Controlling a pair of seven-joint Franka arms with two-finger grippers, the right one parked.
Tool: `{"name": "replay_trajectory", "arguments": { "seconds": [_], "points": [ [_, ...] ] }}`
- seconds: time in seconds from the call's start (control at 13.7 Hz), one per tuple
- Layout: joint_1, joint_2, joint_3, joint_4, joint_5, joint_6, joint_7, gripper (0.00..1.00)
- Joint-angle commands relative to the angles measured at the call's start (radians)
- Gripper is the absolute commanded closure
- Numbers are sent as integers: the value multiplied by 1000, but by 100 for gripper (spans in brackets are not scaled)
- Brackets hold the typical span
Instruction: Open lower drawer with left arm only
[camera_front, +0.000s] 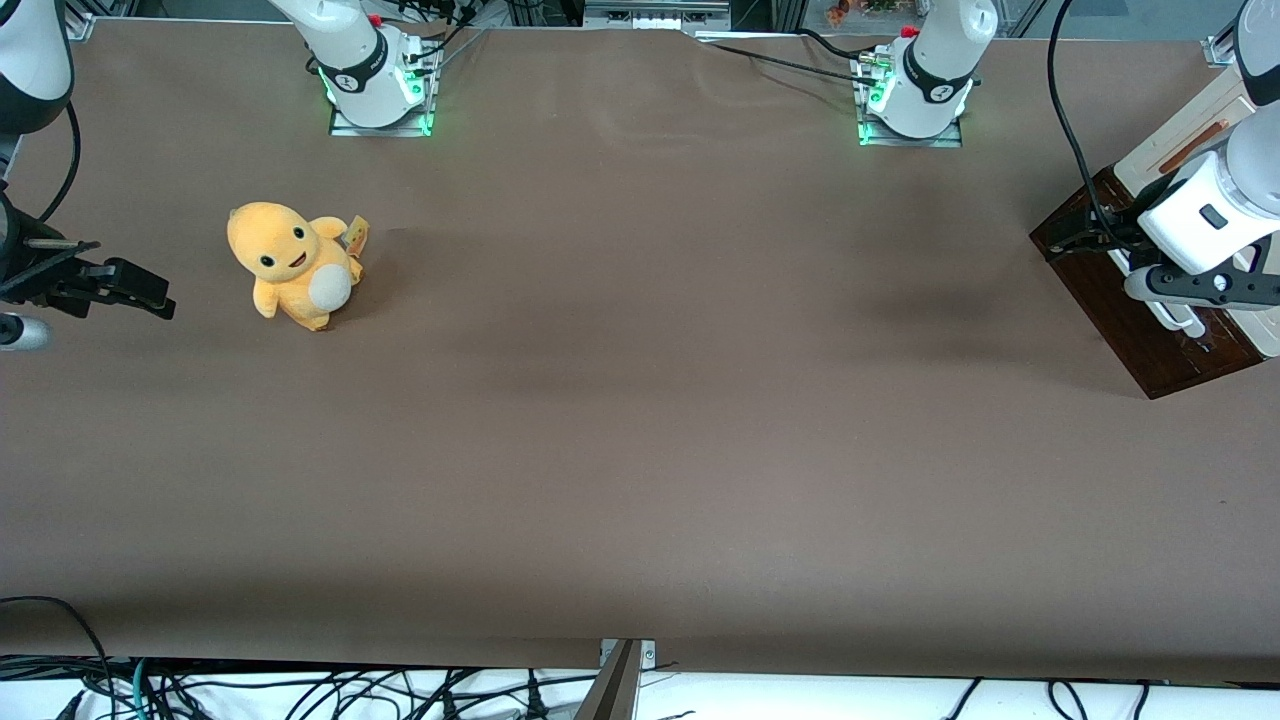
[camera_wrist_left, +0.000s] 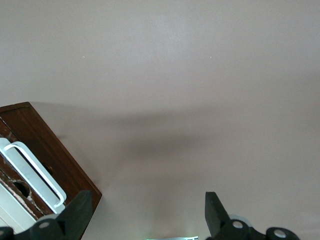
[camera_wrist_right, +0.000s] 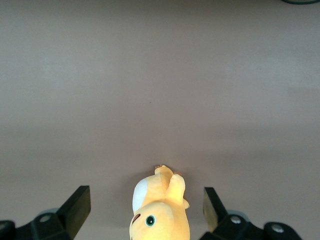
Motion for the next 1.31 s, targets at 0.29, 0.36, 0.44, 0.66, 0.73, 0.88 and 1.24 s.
{"name": "replay_trajectory", "arguments": {
  "seconds": [0.29,0.36,0.44,0.66,0.73,0.88,1.24],
  "points": [
    [7,8,-2,7,-2,-5,-17,0],
    [10,14,4,9,-2,-7,-19,0],
    [27,28,5,9,-10,-10,-22,0],
    [69,65,10,9,2,-13,-21,0],
    [87,82,13,9,12,-13,-22,0],
    [127,129,13,9,50,-13,-51,0],
    [148,295,11,6,292,-4,-201,0]
  ]
}}
